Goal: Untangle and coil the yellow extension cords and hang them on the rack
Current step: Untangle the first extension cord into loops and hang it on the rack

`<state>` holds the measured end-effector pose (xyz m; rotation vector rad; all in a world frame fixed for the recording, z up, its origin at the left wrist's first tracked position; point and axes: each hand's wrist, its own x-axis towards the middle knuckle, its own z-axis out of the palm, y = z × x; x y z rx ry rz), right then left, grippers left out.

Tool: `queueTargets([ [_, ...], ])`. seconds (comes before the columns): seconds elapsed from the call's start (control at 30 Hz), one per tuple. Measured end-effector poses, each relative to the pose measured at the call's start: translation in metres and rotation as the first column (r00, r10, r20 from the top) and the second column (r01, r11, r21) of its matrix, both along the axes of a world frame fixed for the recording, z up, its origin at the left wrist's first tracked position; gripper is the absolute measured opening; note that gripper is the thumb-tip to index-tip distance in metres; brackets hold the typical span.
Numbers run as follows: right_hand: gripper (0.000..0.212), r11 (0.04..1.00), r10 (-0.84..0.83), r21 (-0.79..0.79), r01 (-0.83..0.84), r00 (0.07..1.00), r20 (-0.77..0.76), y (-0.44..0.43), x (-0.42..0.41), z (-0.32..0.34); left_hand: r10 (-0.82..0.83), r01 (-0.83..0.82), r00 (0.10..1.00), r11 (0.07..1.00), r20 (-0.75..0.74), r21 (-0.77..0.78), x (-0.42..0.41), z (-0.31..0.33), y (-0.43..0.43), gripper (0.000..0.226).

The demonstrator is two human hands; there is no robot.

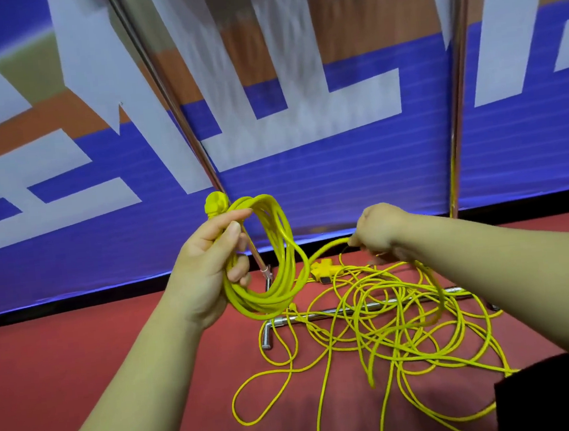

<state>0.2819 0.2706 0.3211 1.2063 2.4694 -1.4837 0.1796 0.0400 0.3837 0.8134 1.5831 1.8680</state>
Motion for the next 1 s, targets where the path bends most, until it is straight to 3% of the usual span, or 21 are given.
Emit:
queueTargets([
  [0.03,0.008,0.978,-0.1,-0.192,0.085,0.992,-0.072,-0.001,-0.002,0.003,-0.026,0.026,1.0,1.0,-0.007,0.003,0.0,-0.002,0.002,0.025],
  [0.1,0.018,0.815,-0.324,-0.548,0.189,0.933,-0.16,0.002,-0.004,0.007,-0.064,0.063,0.997,0.998,-0.031,-0.023,0.004,-0.001,0.007,0.023],
  [0.2,0.015,0.657,-0.396,-0.742,0.131,0.898,-0.192,0.011,-0.005,0.02,-0.129,0.119,0.986,0.988,-0.105,-0.104,0.005,-0.005,0.011,0.027],
  [0.4,0.015,0.797,-0.31,-0.599,0.077,0.904,-0.296,0.022,-0.006,0.038,-0.196,0.158,0.966,0.963,-0.169,-0.217,0.005,-0.018,0.018,0.028],
  [0.5,0.016,0.913,-0.139,-0.407,0.021,0.955,-0.262,0.02,-0.004,0.039,-0.171,0.13,0.969,0.967,-0.177,-0.22,0.003,-0.024,0.02,0.024],
  [0.57,0.013,0.935,-0.059,-0.354,-0.031,0.969,-0.24,0.018,-0.003,0.039,-0.149,0.111,0.975,0.969,-0.164,-0.221,0.003,-0.028,0.022,0.029],
  [0.77,0.01,0.894,0.02,-0.426,-0.14,0.962,-0.273,0.016,-0.004,0.039,-0.049,0.021,0.992,0.974,-0.119,-0.225,0.002,-0.031,0.026,0.024],
  [0.9,0.011,0.843,-0.124,-0.537,-0.02,0.965,-0.231,0.018,-0.004,0.036,0.046,-0.054,0.998,0.984,-0.049,-0.171,-0.001,-0.031,0.026,0.023],
  [1.0,0.009,0.755,-0.278,-0.651,0.078,0.937,-0.21,0.021,-0.004,0.037,0.066,-0.073,0.996,0.988,-0.059,-0.136,-0.002,-0.031,0.026,0.025],
])
